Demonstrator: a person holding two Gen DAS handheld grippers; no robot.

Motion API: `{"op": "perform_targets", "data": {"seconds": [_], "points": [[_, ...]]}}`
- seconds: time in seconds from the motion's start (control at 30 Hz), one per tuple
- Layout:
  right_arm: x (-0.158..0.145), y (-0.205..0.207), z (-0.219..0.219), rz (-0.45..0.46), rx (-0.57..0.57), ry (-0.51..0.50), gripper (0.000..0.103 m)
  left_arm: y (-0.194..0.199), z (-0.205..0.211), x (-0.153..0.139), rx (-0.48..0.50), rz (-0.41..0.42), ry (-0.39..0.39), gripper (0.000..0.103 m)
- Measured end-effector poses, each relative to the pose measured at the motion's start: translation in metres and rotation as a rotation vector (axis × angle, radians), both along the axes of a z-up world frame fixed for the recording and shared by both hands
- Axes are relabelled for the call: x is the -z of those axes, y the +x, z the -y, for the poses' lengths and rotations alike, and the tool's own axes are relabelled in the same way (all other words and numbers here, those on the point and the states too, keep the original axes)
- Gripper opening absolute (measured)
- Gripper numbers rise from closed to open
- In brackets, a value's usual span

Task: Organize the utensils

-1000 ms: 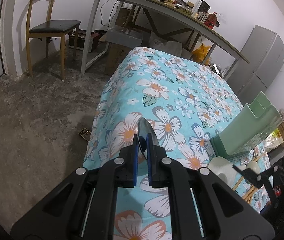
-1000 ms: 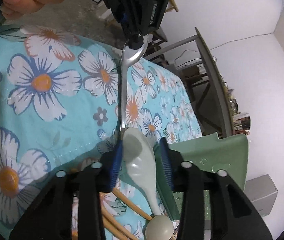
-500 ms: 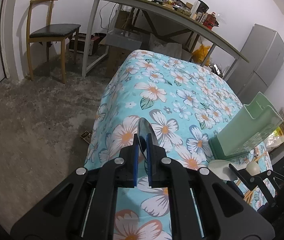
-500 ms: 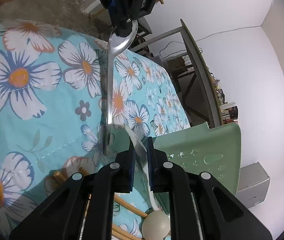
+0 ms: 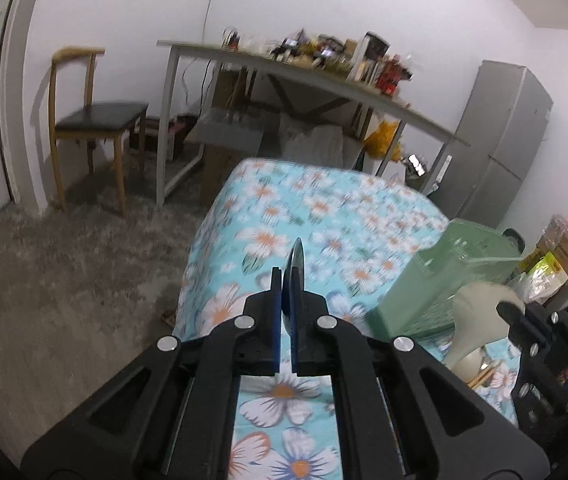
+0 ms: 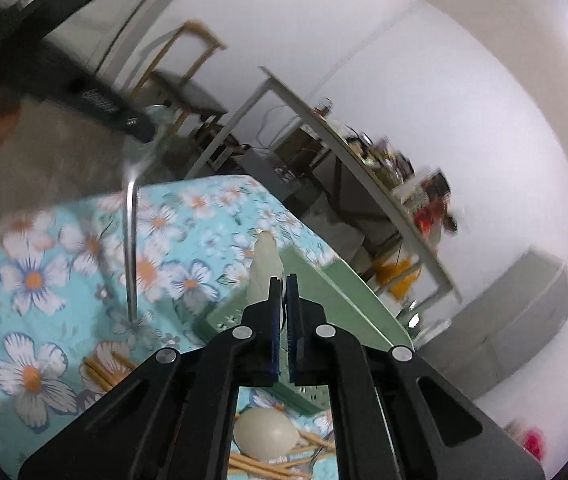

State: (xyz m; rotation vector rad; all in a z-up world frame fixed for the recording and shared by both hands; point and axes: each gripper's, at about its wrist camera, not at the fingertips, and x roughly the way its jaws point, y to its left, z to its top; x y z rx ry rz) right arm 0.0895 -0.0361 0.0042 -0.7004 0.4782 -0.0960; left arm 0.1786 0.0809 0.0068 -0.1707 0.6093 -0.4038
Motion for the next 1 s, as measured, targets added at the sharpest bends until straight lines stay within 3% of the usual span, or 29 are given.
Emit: {"op": "perform_targets", "data": {"seconds": [0.3, 0.53, 0.73, 1.0], "points": [[-0.05, -0.022, 0.086, 0.072, 0.126, 0.329, 0.003, -0.026, 0.018, -0.084, 0.019, 0.203, -0.014, 0.002], [-0.082, -0.048, 0.139, 0.165, 0.148, 0.51, 0.003, -0.027, 0.049, -0.138, 0.051, 0.336, -0.032, 0.002], [-0.109, -0.069, 0.173, 0.256, 0.149, 0.602, 0.003, -0.009, 0.1, -0.133, 0.087, 0.341, 0.055, 0.002], [-0.135, -0.078, 0.209, 0.352, 0.136, 0.676, 0.003, 0.018, 0.137, -0.098, 0.085, 0.287, 0.177, 0.002]]}}
